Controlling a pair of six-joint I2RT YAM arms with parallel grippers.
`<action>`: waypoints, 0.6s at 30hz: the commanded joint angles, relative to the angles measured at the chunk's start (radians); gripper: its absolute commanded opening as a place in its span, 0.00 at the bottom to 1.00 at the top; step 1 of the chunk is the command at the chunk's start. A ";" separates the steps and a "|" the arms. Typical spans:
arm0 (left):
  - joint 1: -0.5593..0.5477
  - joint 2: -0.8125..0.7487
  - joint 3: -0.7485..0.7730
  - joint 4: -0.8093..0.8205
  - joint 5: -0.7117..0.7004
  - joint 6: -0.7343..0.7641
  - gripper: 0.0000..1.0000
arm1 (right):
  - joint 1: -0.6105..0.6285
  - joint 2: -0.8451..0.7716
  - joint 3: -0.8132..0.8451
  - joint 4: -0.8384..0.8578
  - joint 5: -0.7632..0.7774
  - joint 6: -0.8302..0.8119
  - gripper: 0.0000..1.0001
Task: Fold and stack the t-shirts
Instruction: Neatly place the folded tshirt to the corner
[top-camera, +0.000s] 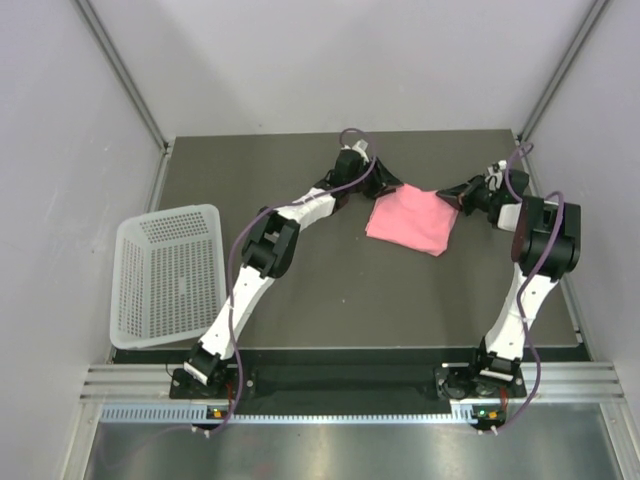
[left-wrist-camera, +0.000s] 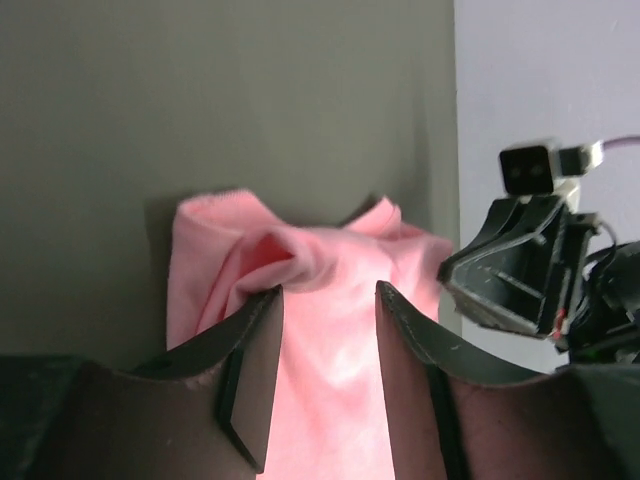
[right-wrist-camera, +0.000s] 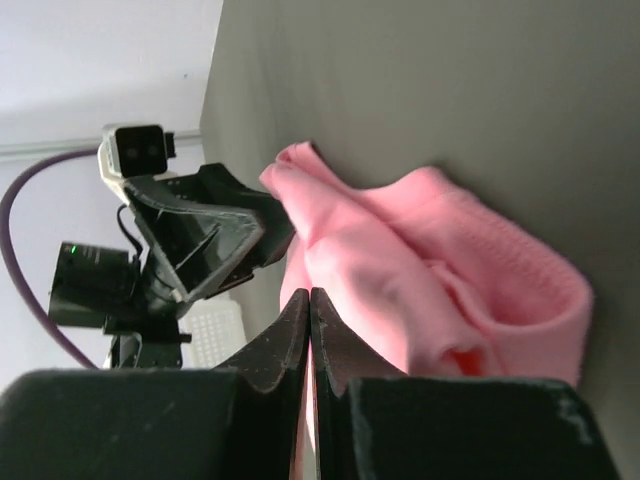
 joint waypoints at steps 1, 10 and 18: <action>0.008 0.041 0.049 0.109 -0.092 -0.071 0.47 | -0.017 0.029 0.036 0.068 0.059 0.003 0.00; 0.028 0.076 0.012 0.153 -0.109 -0.143 0.46 | -0.062 0.131 0.082 0.029 0.135 -0.001 0.01; 0.048 -0.026 -0.074 0.113 -0.031 -0.068 0.45 | -0.083 0.171 0.254 -0.146 0.149 -0.068 0.05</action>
